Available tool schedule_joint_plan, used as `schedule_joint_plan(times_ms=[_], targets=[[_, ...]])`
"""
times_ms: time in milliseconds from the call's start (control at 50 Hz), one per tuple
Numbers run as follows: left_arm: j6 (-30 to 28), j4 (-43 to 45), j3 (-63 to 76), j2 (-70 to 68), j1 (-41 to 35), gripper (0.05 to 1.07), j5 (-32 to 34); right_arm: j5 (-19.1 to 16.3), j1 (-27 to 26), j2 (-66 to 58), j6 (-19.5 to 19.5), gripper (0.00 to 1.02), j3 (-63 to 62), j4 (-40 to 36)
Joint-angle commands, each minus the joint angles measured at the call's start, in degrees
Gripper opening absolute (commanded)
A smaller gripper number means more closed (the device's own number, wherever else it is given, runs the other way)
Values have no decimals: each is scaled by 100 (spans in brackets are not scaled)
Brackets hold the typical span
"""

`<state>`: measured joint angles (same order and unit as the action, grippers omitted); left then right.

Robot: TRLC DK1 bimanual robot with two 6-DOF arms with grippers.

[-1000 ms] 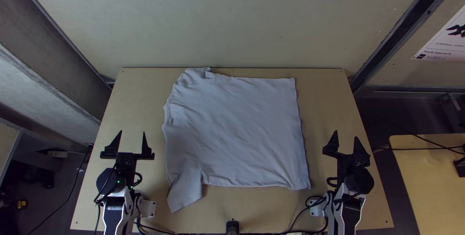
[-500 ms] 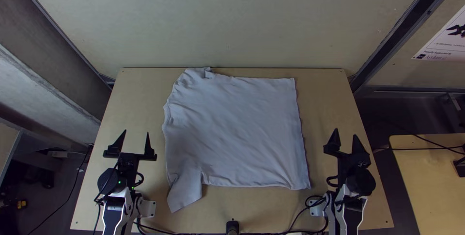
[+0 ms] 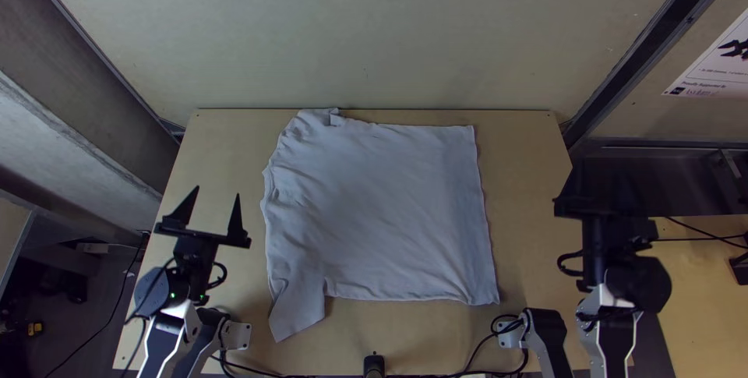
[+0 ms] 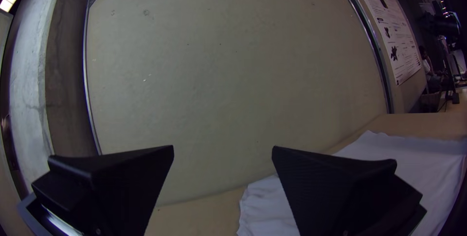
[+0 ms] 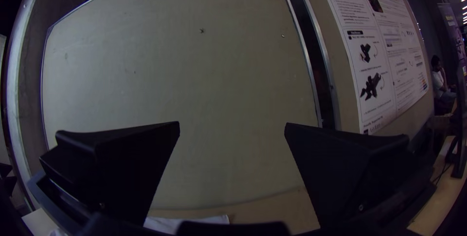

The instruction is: Fold the t-shirt

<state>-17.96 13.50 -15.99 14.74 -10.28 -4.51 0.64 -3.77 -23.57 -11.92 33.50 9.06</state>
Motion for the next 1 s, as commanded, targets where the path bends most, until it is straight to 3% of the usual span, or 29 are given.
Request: schedule_joint_plan(times_ms=[0, 500, 840, 980], targets=[[126, 232, -827, 846, -35, 102, 21, 50, 43, -561, 138, 99, 606, 158], [442, 92, -4255, 4283, -97, 102, -41, 23, 263, -2811, 269, 99, 2803, 219], [811, -822, -6179, 6049, -105, 102, -23, -170, 386, -4481, 269, 99, 4358, -563], [1268, -1543, -7225, 6858, 9, 102, 21, -258, 386, -5157, 261, 99, 5009, -950]])
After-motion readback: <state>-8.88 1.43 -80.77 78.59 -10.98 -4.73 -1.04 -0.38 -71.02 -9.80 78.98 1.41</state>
